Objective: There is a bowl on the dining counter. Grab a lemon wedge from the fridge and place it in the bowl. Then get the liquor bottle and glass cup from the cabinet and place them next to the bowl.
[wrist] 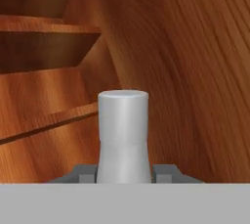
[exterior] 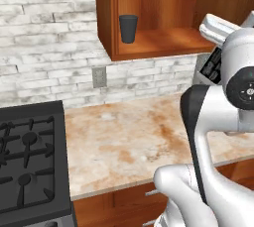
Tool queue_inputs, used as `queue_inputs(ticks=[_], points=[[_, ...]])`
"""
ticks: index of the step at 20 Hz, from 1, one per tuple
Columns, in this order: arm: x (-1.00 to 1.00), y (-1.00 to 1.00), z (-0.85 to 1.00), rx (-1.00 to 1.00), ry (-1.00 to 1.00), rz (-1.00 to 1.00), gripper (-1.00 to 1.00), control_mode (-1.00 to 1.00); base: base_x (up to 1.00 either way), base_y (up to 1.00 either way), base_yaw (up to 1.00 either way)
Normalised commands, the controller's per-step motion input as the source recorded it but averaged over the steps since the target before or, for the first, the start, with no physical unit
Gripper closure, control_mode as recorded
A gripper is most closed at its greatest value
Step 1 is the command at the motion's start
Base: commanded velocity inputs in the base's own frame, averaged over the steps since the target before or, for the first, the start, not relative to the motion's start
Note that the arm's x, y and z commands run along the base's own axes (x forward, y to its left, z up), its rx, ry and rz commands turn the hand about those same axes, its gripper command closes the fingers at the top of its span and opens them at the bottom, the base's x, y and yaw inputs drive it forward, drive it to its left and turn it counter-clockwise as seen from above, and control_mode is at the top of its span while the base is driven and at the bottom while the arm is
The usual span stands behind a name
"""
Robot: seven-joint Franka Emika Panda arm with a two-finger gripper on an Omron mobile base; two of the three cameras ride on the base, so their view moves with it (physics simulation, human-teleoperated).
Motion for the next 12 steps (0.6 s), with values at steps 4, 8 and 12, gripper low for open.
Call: queue_inputs(ticks=[4, 8, 12], points=[[-0.55, 0.21, 0.00, -0.10, -0.22, -0.01, 1.00, 1.00, -0.20, 0.09, 0.00], [0.00, 0.00, 0.00, 0.00, 0.00, 0.00, 1.00, 1.00, -0.81, 0.43, -0.03], [0.00, 0.00, 0.00, 0.00, 0.00, 0.00, 1.00, 1.00, -0.59, 0.61, -0.18]])
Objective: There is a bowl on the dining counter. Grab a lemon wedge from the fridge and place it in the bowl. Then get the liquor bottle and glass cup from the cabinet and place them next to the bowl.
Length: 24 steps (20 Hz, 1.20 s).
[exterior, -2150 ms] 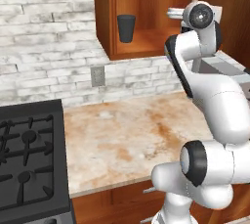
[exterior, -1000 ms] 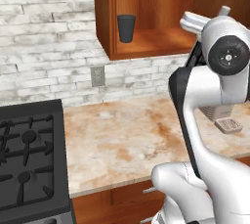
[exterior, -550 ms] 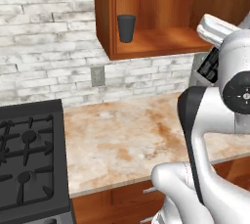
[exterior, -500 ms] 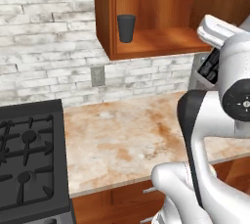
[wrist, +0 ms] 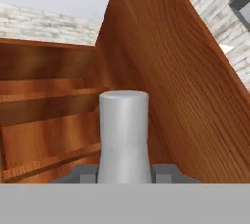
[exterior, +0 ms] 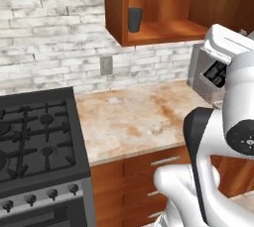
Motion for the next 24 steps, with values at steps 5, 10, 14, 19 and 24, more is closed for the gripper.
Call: queue_inputs(ticks=[5, 10, 14, 19, 24], points=[[0.00, 0.00, 0.00, 0.00, 0.00, 0.00, 1.00, 1.00, -0.27, 0.82, -0.40], [0.00, 0.00, 0.00, 0.00, 0.00, 0.00, 1.00, 1.00, -0.30, 0.75, -0.58], [0.00, 0.00, 0.00, 0.00, 0.00, 0.00, 1.00, 1.00, -0.46, 0.52, -0.72], [0.00, 0.00, 0.00, 0.00, 0.00, 0.00, 1.00, 1.00, -0.57, 0.44, -0.74], [0.00, 0.00, 0.00, 0.00, 0.00, 0.00, 1.00, 1.00, -0.78, 0.45, -0.71]])
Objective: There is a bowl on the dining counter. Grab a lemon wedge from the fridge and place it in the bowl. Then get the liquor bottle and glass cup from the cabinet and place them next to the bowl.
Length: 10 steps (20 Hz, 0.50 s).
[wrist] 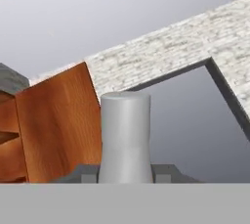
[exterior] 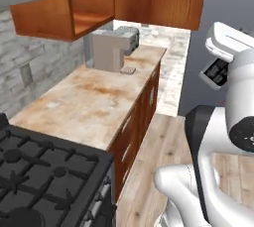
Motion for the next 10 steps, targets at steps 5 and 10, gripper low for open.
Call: queue_inputs(ticks=[5, 10], points=[[0.00, 0.00, 0.00, 0.00, 0.00, 0.00, 1.00, 1.00, -0.90, 0.49, -0.66], [0.00, 0.00, 0.00, 0.00, 0.00, 0.00, 1.00, 1.00, -1.00, 0.45, -0.60]])
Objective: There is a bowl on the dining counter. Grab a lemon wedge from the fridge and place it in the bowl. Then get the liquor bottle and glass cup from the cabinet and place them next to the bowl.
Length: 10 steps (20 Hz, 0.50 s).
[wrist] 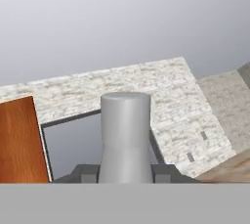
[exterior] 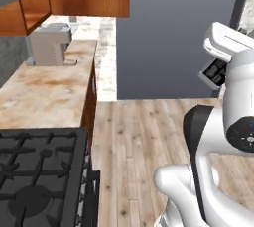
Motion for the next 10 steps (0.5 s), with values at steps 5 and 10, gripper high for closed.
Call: queue_inputs(ticks=[5, 10], points=[[0.00, 0.00, 0.00, 0.00, 0.00, 0.00, 1.00, 1.00, -1.00, 0.27, -0.42], [0.00, 0.00, 0.00, 0.00, 0.00, 0.00, 1.00, 1.00, -1.00, -0.19, -0.10]])
